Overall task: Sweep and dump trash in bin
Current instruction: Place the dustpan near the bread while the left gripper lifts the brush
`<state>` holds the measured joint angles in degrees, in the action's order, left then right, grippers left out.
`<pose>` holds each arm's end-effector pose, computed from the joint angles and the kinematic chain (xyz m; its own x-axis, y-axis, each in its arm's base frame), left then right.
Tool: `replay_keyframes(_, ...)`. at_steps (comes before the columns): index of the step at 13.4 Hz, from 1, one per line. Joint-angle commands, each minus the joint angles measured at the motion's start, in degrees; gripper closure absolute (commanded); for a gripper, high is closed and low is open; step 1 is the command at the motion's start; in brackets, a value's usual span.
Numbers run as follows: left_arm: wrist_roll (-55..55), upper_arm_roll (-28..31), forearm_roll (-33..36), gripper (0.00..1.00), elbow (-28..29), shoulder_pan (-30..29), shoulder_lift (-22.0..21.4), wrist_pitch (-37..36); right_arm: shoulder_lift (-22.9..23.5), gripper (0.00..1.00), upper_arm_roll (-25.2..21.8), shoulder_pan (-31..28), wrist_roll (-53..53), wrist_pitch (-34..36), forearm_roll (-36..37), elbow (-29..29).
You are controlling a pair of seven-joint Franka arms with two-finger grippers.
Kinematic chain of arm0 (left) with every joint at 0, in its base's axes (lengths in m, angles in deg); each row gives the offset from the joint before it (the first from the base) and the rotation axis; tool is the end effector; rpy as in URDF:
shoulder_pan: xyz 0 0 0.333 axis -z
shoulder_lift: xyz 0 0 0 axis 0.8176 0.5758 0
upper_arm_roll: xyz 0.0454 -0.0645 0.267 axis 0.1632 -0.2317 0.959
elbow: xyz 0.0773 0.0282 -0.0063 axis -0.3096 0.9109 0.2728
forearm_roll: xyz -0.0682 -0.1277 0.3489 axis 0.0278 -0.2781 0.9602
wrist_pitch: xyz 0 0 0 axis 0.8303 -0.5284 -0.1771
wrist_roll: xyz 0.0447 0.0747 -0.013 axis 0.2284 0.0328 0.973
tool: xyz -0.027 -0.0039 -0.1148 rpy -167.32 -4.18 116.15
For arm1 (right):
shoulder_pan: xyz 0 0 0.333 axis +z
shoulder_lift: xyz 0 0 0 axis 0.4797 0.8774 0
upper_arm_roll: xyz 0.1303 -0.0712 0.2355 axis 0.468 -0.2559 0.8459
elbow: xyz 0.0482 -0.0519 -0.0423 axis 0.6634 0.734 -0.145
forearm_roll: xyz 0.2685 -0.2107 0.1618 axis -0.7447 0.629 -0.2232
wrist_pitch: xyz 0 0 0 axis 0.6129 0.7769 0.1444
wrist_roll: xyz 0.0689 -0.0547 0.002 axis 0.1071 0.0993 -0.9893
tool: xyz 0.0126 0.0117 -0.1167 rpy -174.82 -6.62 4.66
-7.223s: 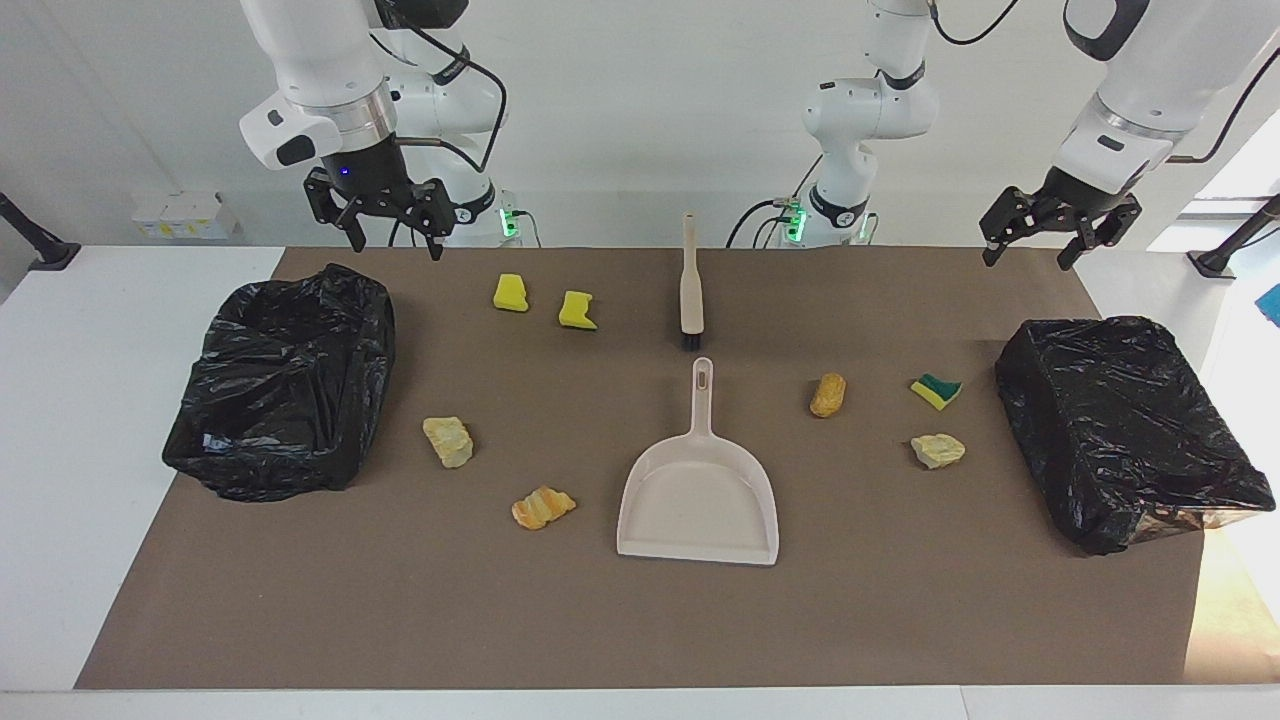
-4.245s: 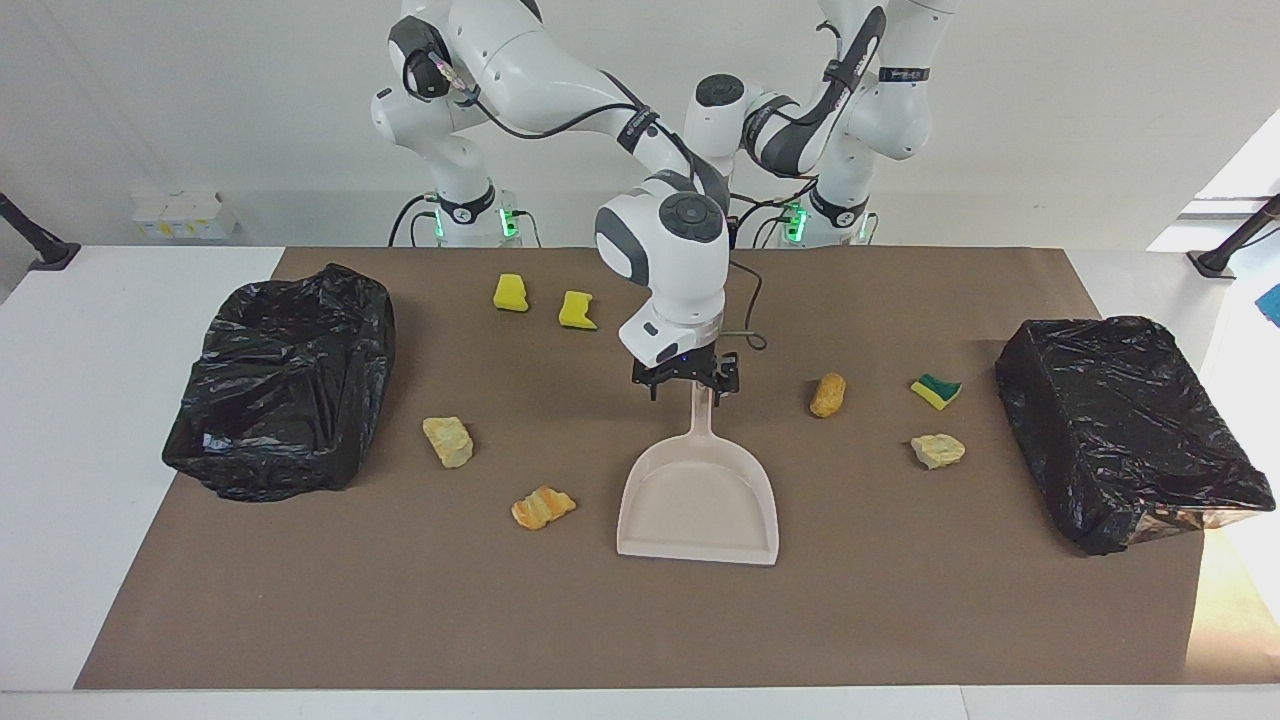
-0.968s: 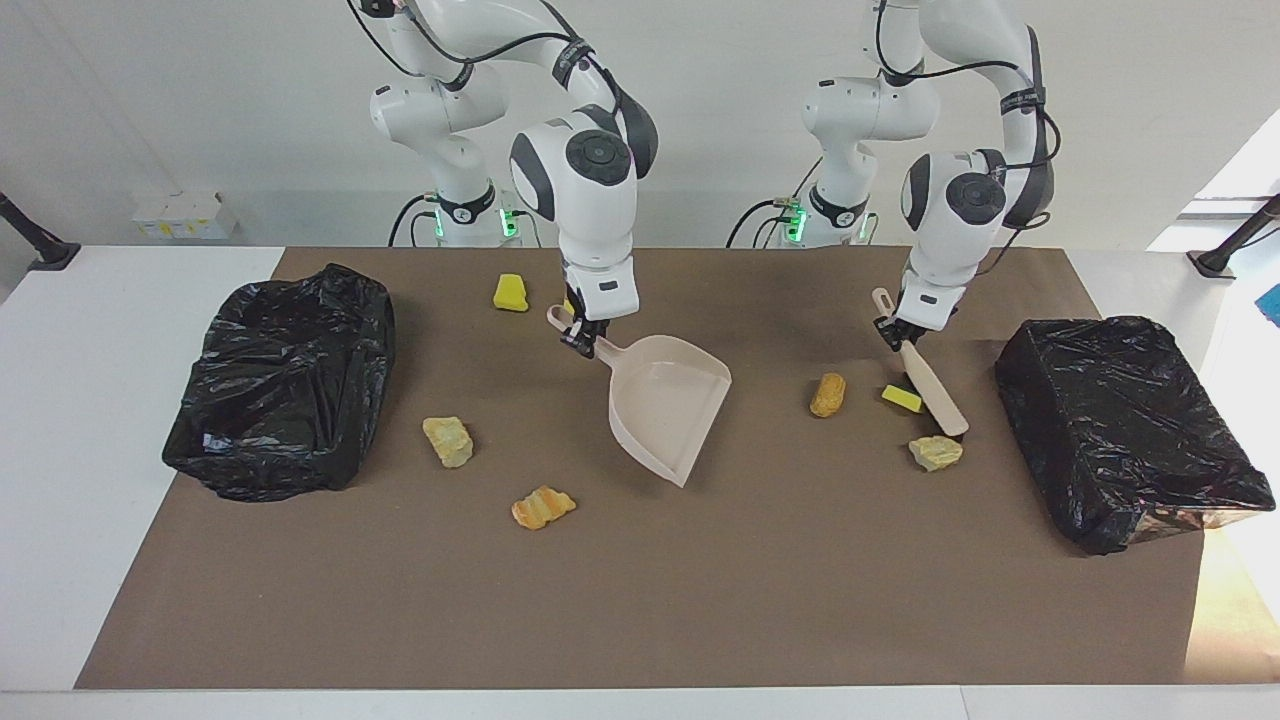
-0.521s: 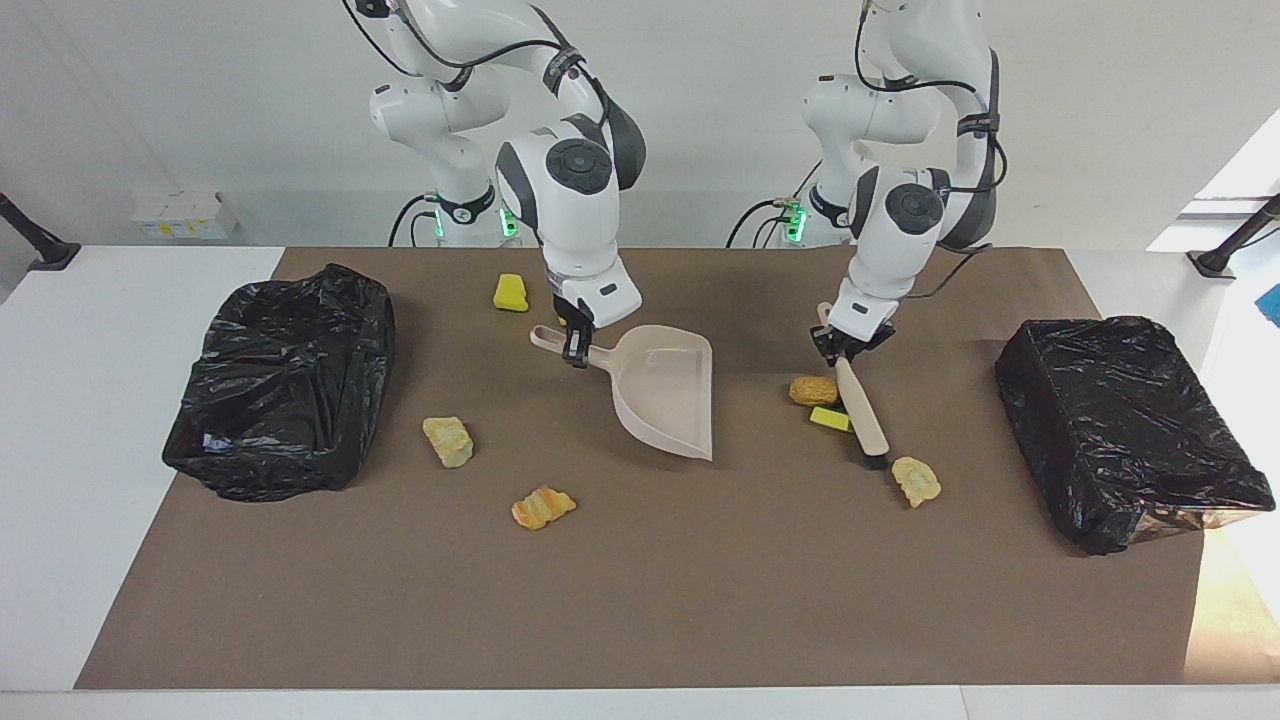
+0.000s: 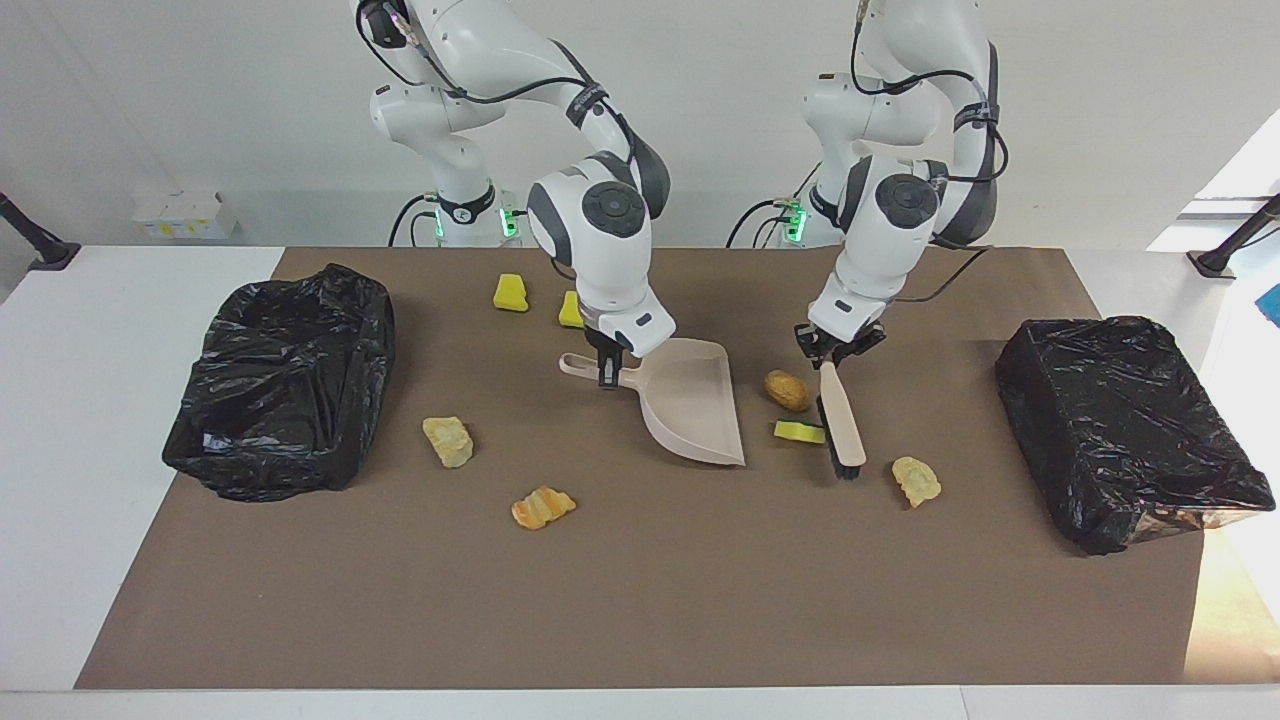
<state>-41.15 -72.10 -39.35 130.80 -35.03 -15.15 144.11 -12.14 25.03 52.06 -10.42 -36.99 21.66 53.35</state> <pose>0.5014 -0.1607 0.3527 0.9997 0.0030 -0.0240 0.0032 -0.9999 0.0103 0.5241 0.3219 0.3375 0.0334 0.9982 -0.0494 0.9985 -0.0355 -0.0422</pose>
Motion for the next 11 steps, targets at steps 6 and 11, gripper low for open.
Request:
replay_keyframes(6,-19.59,-0.05,1.14,1.00,-2.63,-14.88,3.51,0.26,2.40,1.00,0.50,-0.46,-7.43,-0.67,-5.19,-1.77)
replay_keyframes(11,-20.50,-0.40,1.14,1.00,-2.28,-14.37,8.35,6.17,3.02,1.00,0.50,-0.55,-7.00,-1.63,-7.66,-1.86)
